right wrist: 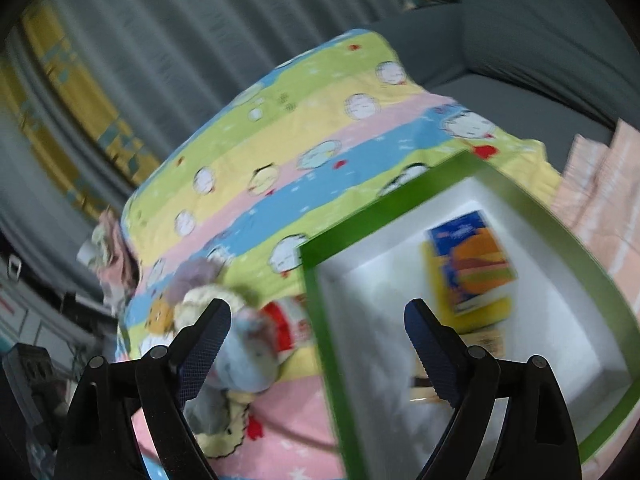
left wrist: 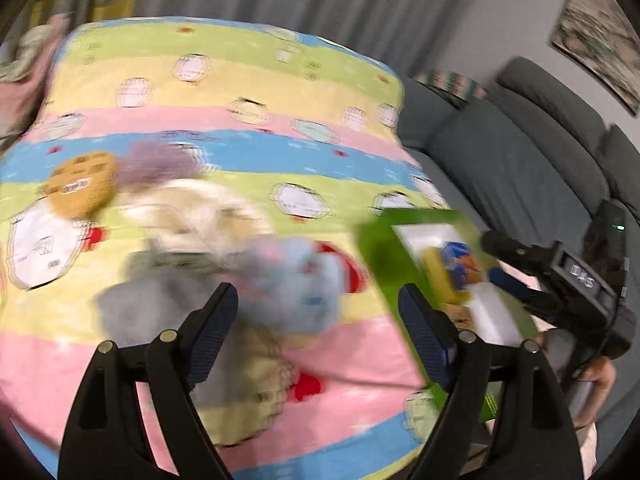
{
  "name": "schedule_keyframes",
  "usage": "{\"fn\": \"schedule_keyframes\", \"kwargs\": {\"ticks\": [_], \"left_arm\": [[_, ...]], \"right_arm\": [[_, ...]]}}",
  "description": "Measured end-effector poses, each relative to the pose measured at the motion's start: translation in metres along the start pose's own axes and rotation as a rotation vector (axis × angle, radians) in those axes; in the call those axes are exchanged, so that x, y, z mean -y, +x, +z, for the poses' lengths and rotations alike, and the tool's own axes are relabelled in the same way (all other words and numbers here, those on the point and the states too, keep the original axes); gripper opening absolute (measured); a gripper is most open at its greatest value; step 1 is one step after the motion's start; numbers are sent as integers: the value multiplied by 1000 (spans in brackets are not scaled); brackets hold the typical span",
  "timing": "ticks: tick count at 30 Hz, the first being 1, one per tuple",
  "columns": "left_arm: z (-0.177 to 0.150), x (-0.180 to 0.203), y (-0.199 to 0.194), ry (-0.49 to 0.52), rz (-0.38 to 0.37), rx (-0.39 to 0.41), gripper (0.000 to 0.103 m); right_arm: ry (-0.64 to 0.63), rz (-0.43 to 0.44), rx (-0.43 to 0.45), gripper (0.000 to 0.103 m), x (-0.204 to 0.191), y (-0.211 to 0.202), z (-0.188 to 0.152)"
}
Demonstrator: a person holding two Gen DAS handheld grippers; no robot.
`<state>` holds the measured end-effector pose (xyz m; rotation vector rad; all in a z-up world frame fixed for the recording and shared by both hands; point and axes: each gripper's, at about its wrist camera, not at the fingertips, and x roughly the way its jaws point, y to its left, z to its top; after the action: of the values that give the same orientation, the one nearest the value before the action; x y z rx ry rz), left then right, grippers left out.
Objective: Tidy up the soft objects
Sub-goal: 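Move the right gripper back to the grey knit cloth on the bed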
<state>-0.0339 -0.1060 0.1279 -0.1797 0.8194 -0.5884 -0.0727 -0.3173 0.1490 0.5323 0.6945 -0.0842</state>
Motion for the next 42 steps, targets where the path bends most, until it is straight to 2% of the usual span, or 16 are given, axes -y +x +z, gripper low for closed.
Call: {"fn": "schedule_keyframes", "kwargs": {"ticks": [7,9,12,16,20,25,27,29,33,36,37,40,42], "left_arm": [[-22,-75,-28,-49,185,66,88],[-31,-102,-31,-107,233,88,88],[-39,-134,-33,-201,257,122,88],[-47,-167,-31,-306,308,80,88],[-47,-181,-43,-372,325,104,88],[-48,-196,-54,-416,374,117,88],[-48,-201,-59,-425,414,122,88],[-48,-206,-64,-433,441,135,88],[-50,-215,-73,-460,439,150,88],[-52,-219,-77,-466,429,146,88],[-52,-219,-77,-464,429,146,88],[-52,-223,-82,-466,439,149,88],[-53,-226,-85,-472,444,152,88]], "right_arm": [[-146,39,-50,90,-59,23,-24],[-164,40,-62,90,-69,31,-29],[-178,37,-102,90,-84,50,-36],[-186,22,-162,90,-103,71,-49],[-257,79,-197,90,-135,75,-65],[-250,146,-298,90,-164,90,-93],[-276,123,-329,90,-174,101,-105],[-314,52,-355,90,-181,117,-120],[-365,-50,-354,90,-183,145,-138],[-377,-59,-332,90,-183,156,-143],[-391,-63,-312,87,-185,156,-144],[-440,-103,-280,50,-187,157,-144],[-442,-77,-282,41,-186,156,-141]]}}
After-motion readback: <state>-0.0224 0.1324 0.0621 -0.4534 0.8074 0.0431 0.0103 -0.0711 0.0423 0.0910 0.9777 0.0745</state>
